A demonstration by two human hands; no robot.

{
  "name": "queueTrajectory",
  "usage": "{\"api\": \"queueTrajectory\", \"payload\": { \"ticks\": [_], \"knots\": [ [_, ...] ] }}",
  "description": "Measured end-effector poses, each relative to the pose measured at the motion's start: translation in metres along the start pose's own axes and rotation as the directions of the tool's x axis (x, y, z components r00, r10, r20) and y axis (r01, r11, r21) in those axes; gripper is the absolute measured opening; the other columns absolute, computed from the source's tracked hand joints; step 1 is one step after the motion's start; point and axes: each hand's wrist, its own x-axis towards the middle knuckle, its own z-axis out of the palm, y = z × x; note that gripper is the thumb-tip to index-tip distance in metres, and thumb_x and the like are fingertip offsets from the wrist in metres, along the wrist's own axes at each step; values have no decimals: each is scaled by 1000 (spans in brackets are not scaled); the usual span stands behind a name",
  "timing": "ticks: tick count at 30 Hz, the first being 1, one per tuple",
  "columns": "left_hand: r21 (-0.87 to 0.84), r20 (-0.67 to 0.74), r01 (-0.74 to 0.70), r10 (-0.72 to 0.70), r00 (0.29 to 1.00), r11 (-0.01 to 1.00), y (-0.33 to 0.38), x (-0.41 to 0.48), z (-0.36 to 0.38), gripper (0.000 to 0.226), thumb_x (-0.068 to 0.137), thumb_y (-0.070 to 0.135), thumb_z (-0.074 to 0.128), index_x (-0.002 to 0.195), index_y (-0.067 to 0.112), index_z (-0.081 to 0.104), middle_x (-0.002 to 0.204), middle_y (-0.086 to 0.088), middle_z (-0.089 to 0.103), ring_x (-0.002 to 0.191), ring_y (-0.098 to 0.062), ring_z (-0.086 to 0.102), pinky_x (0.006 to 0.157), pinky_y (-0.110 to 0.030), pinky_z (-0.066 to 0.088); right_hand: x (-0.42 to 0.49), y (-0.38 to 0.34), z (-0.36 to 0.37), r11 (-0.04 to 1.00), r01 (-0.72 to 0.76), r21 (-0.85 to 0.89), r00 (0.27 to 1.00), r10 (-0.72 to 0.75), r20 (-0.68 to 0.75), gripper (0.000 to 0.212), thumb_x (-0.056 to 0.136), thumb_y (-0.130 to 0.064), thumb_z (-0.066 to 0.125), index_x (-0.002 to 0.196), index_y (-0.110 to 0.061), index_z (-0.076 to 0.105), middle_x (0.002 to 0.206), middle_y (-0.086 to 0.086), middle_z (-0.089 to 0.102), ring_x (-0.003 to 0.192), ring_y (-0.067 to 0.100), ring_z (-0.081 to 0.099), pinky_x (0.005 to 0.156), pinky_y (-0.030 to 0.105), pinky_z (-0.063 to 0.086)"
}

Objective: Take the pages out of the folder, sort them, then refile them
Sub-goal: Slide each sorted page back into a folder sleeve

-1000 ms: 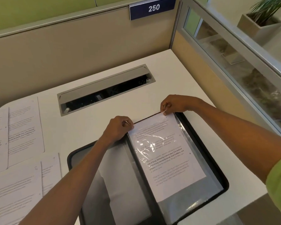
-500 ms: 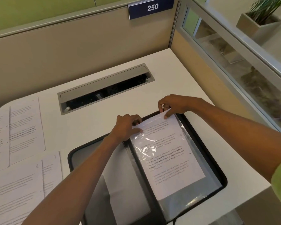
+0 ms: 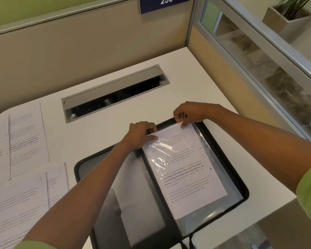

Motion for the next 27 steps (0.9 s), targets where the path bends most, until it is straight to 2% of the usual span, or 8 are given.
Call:
{"api": "queueTrajectory", "payload": {
  "ticks": [6,9,12,14,17,20,23,27],
  "knots": [
    [-13,-46,-9,9,999,1000,3,2,7,16,92,20,79,108,21,78,94,8,76,90,-13,69,98,-46,51,3,0,-3,999,3,-51,1000,-2,16,13,89,-13,78,88,-22,67,94,5,68,87,26,63,81,42,53],
    [26,-52,-14,16,999,1000,4,1,10,6,96,24,75,101,25,76,88,16,71,86,-9,66,100,-46,48,2,-5,-4,997,-5,-72,996,12,91,22,85,-14,81,86,-24,62,89,2,64,78,17,56,73,31,46],
    [65,-63,-6,10,998,998,5,1,9,9,93,33,78,99,27,77,91,14,70,88,-14,64,96,-44,47,0,-6,-3,992,0,-126,1000,4,27,16,87,-6,77,87,-16,65,82,-5,64,79,16,61,74,31,48],
    [36,-83,-10,13,996,999,7,1,9,7,94,28,78,100,25,79,91,14,72,89,-14,67,97,-44,48,-1,-6,-3,983,16,-183,1000,-21,-23,16,88,-2,73,86,-17,69,81,-11,67,80,13,64,77,31,50],
    [68,-77,-2,8,997,998,8,1,11,7,98,22,69,99,28,73,93,14,75,89,-16,69,99,-47,47,0,-5,-2,965,32,-259,997,-49,-62,17,90,-6,71,84,-22,69,77,-21,60,74,5,56,77,30,41],
    [96,-28,10,-8,1000,995,11,2,12,7,97,26,66,91,25,63,80,12,67,76,-17,62,98,-44,45,-1,-2,1,954,51,-294,991,-84,-103,25,94,-8,68,81,-28,62,72,-22,53,68,4,49,83,32,32],
    [78,-40,6,-3,999,997,17,4,11,23,93,31,74,81,22,57,70,12,57,68,-12,49,88,-39,37,-3,0,3,941,57,-334,986,-106,-130,25,95,-7,66,82,-27,61,71,-22,53,68,0,48,95,38,30],
    [21,-50,6,-5,999,1000,16,5,14,18,88,30,81,86,27,63,79,14,65,78,-12,59,93,-40,40,-4,3,8,917,51,-395,980,-122,-155,23,92,-2,63,85,-24,66,74,-20,53,81,10,50,96,39,29]
  ]
}}
